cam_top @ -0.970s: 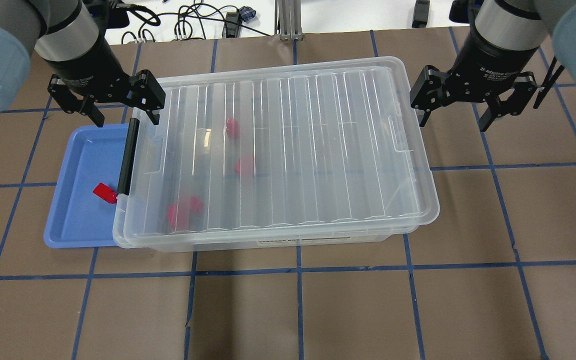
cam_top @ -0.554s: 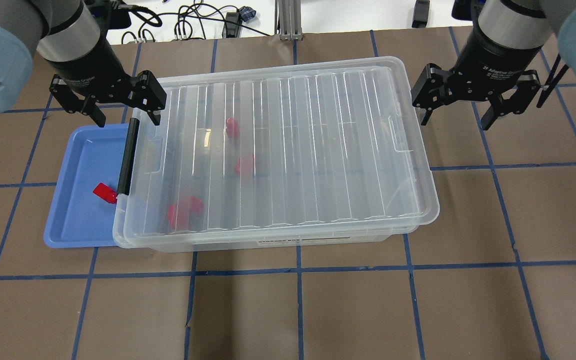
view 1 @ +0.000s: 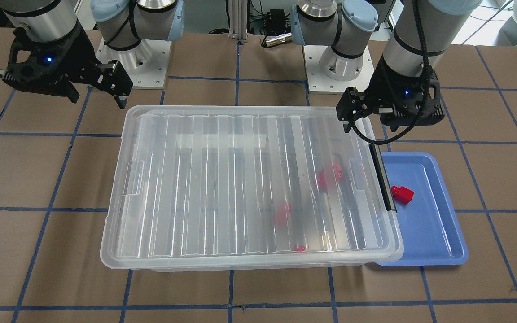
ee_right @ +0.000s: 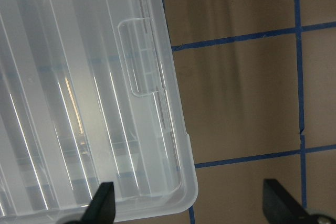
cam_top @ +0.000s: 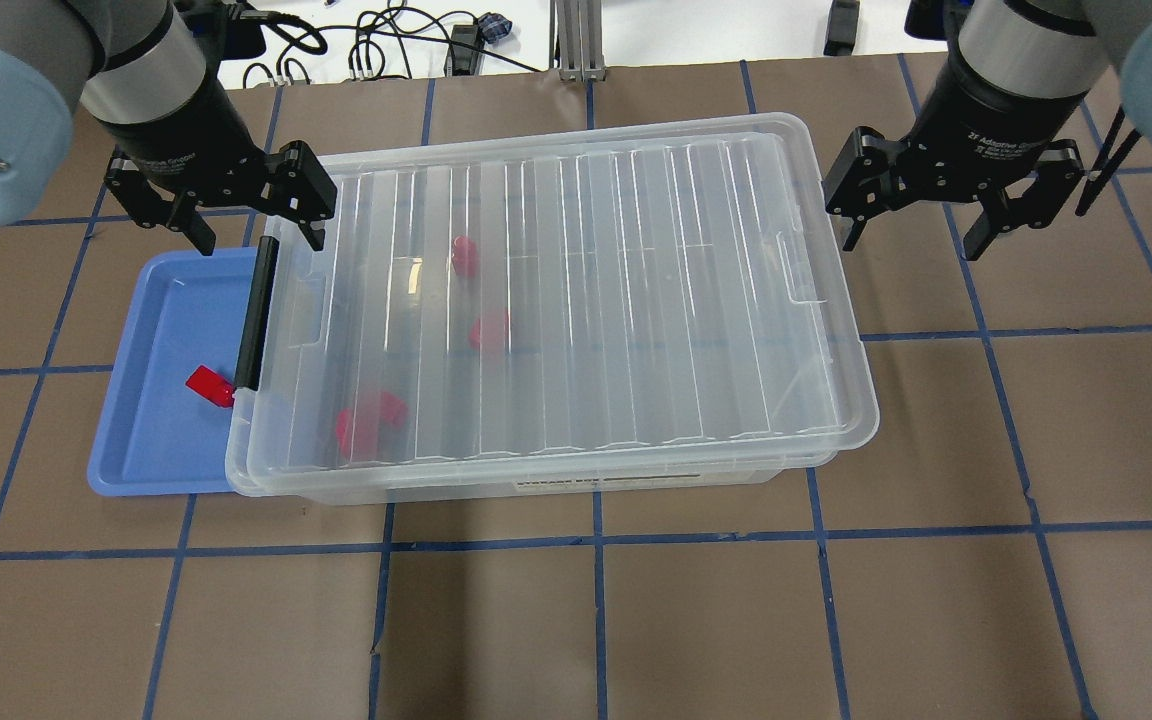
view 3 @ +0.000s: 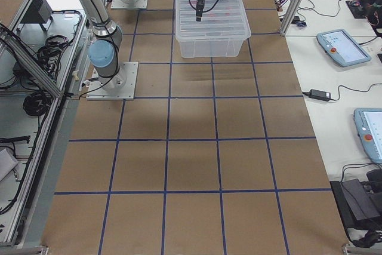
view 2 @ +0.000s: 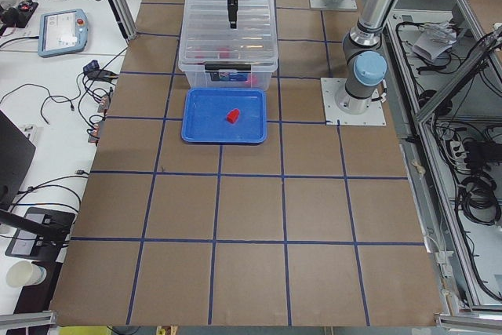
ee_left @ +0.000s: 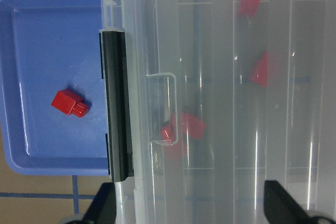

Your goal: Place red block in blue tray from box

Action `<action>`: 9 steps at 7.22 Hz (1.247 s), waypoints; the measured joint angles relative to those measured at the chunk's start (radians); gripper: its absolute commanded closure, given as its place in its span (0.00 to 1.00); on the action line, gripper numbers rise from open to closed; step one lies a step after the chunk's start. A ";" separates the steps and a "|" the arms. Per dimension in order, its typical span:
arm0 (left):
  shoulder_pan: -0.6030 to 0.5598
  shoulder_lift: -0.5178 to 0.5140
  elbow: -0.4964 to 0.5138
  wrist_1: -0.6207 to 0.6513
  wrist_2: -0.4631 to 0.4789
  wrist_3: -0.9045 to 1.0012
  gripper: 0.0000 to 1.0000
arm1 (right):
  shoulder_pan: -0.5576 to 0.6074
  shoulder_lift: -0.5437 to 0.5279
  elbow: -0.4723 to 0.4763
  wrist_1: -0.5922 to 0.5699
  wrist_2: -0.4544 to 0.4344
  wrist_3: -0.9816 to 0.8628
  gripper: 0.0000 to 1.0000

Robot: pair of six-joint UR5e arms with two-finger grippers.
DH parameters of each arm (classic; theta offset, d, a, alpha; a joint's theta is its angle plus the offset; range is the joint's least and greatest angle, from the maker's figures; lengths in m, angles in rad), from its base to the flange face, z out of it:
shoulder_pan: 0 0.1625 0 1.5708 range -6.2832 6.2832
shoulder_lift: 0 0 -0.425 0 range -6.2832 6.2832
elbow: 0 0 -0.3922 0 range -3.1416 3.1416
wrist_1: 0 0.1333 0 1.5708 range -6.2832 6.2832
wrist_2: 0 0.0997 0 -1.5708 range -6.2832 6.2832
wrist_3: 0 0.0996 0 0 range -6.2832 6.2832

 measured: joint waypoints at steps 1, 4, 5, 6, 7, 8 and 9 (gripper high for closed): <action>0.000 0.000 0.000 0.000 -0.017 -0.004 0.00 | 0.000 -0.005 0.000 0.001 0.001 0.000 0.00; 0.001 0.002 0.000 0.002 -0.027 -0.002 0.00 | 0.000 -0.013 0.000 0.002 0.003 -0.001 0.00; 0.001 -0.001 0.000 0.003 -0.032 -0.003 0.00 | 0.000 -0.014 0.000 0.002 0.003 -0.002 0.00; 0.001 0.000 0.000 0.004 -0.034 -0.004 0.00 | 0.000 -0.015 0.000 0.002 0.003 -0.002 0.00; 0.001 0.004 0.000 0.004 -0.034 -0.003 0.00 | 0.001 -0.015 0.000 0.002 0.003 -0.002 0.00; 0.002 0.005 0.000 0.004 -0.035 -0.003 0.00 | 0.001 -0.015 0.000 0.002 0.003 -0.002 0.00; 0.002 0.007 0.001 0.004 -0.035 -0.003 0.00 | 0.002 -0.015 0.000 0.002 0.005 -0.002 0.00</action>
